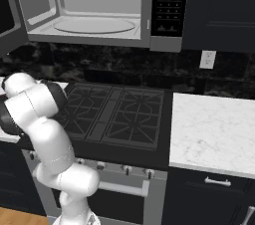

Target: Open the microwave, place the bowl with waffle inside the microwave, then close the microwave door and turn it on.

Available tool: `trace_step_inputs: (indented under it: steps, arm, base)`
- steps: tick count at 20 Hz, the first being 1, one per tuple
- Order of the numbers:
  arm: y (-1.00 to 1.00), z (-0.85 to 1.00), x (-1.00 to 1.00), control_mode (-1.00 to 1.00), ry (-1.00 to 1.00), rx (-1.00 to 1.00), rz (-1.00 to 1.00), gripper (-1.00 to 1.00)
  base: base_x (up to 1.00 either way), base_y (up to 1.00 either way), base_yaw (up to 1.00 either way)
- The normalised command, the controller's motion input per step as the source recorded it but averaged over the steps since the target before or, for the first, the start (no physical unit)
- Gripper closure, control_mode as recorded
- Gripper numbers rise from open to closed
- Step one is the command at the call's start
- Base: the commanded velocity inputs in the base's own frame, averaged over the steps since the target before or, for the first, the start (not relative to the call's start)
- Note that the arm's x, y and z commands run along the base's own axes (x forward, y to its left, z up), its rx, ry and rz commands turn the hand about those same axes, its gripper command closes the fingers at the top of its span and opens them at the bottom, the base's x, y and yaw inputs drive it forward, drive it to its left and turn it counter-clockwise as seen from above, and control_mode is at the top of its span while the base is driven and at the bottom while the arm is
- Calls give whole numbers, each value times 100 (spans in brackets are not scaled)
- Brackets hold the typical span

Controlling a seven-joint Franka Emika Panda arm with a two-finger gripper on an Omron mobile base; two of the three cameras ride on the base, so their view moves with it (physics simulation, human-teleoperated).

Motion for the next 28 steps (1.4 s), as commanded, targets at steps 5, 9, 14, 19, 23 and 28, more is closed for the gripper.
trace_step_inputs:
  steps: [5, 9, 14, 19, 23, 28]
  arm:
    - [43, -33, 28, -100, 0, -2, -3, -100]
    - [23, -29, 20, -100, 0, 0, -1, -100]
    - [26, -29, 21, -100, 1, 0, -2, -100]
    - [31, -31, 20, -100, 1, 0, -3, -100]
    - [14, -22, 2, -100, 0, 0, -2, 100]
    - [-14, -1, -10, -100, 0, 2, -5, 100]
  base:
    - [0, 0, 0]
    - [0, 0, 0]
    - [0, 0, 0]
    - [0, 0, 0]
    - [0, 0, 0]
    - [0, 0, 0]
